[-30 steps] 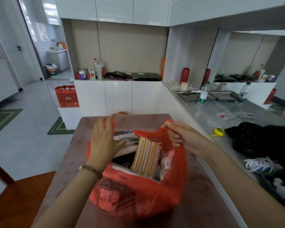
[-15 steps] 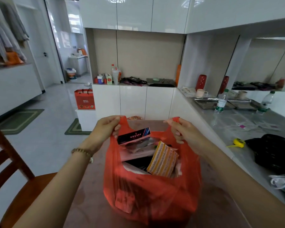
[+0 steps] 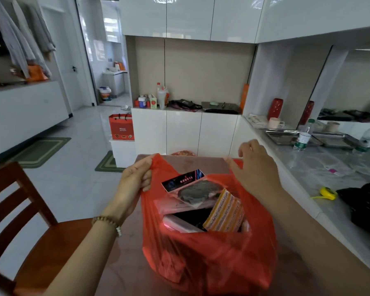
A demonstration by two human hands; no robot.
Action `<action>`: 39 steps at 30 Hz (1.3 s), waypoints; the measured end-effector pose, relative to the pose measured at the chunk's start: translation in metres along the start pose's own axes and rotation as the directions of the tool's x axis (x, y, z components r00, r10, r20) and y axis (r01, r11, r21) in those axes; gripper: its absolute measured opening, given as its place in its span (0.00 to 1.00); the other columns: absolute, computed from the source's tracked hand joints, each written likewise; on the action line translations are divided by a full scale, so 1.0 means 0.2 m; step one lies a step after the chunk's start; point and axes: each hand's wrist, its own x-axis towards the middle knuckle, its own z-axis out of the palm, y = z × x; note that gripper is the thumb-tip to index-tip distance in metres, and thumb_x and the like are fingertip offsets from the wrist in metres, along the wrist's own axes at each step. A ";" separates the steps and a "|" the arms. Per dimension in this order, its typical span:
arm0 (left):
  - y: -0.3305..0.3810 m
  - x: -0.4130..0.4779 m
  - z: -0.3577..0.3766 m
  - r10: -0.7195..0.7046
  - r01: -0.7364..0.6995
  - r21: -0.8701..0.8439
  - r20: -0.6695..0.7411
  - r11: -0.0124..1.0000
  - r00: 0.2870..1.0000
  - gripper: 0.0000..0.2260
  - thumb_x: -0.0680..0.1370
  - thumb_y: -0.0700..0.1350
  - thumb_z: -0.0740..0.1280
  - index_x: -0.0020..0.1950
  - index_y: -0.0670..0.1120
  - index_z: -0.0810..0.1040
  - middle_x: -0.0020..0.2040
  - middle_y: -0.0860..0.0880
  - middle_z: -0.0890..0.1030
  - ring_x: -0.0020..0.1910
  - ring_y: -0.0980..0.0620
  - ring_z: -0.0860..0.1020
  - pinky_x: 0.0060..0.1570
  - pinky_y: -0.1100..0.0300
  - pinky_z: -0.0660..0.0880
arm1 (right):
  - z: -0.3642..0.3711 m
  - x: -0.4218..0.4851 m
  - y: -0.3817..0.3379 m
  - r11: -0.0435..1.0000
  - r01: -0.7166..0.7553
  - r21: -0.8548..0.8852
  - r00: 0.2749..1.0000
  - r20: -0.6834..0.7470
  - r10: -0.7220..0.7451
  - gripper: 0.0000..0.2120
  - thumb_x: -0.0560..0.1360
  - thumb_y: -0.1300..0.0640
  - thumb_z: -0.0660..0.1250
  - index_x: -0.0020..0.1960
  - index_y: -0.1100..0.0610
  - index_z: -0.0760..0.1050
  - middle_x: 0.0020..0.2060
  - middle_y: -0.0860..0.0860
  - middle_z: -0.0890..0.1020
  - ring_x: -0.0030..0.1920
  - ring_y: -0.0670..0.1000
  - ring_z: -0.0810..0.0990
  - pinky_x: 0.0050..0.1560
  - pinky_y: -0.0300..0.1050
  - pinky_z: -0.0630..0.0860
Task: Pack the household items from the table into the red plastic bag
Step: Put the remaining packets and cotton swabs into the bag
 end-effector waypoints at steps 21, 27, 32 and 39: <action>-0.04 0.00 0.05 -0.047 0.051 -0.127 0.031 0.991 0.998 0.13 0.82 0.40 0.54 0.55 0.49 0.78 0.22 0.58 0.61 0.19 0.62 0.58 0.19 0.70 0.55 | 0.56 -0.48 0.09 0.981 0.146 0.128 0.864 0.466 -0.190 0.48 0.65 0.24 0.32 0.67 0.50 0.70 0.67 0.52 0.70 0.70 0.56 0.65 0.72 0.54 0.57; -0.04 -0.01 0.04 -0.054 0.060 -0.087 0.067 0.994 0.996 0.13 0.82 0.43 0.55 0.63 0.48 0.75 0.22 0.57 0.62 0.20 0.61 0.59 0.19 0.70 0.58 | 0.61 -0.34 -0.09 0.910 0.033 0.412 0.787 0.550 -0.278 0.26 0.79 0.38 0.43 0.76 0.41 0.51 0.78 0.44 0.46 0.77 0.50 0.40 0.75 0.53 0.38; -0.07 0.00 -0.01 -0.035 0.037 -0.020 0.070 0.999 0.997 0.15 0.82 0.43 0.57 0.68 0.46 0.72 0.25 0.56 0.66 0.22 0.60 0.62 0.21 0.69 0.62 | 0.68 -0.60 -0.10 0.937 0.062 0.344 0.687 0.667 -0.290 0.36 0.70 0.30 0.34 0.76 0.40 0.48 0.77 0.42 0.43 0.77 0.49 0.35 0.74 0.51 0.34; -0.04 -0.02 -0.02 0.068 -0.069 0.266 0.012 0.962 0.998 0.14 0.79 0.42 0.64 0.65 0.42 0.74 0.33 0.50 0.74 0.22 0.60 0.71 0.26 0.67 0.73 | 0.51 -0.58 -0.04 0.821 -0.102 0.562 0.870 0.450 -0.200 0.22 0.81 0.47 0.51 0.74 0.49 0.63 0.76 0.45 0.58 0.77 0.45 0.50 0.74 0.41 0.45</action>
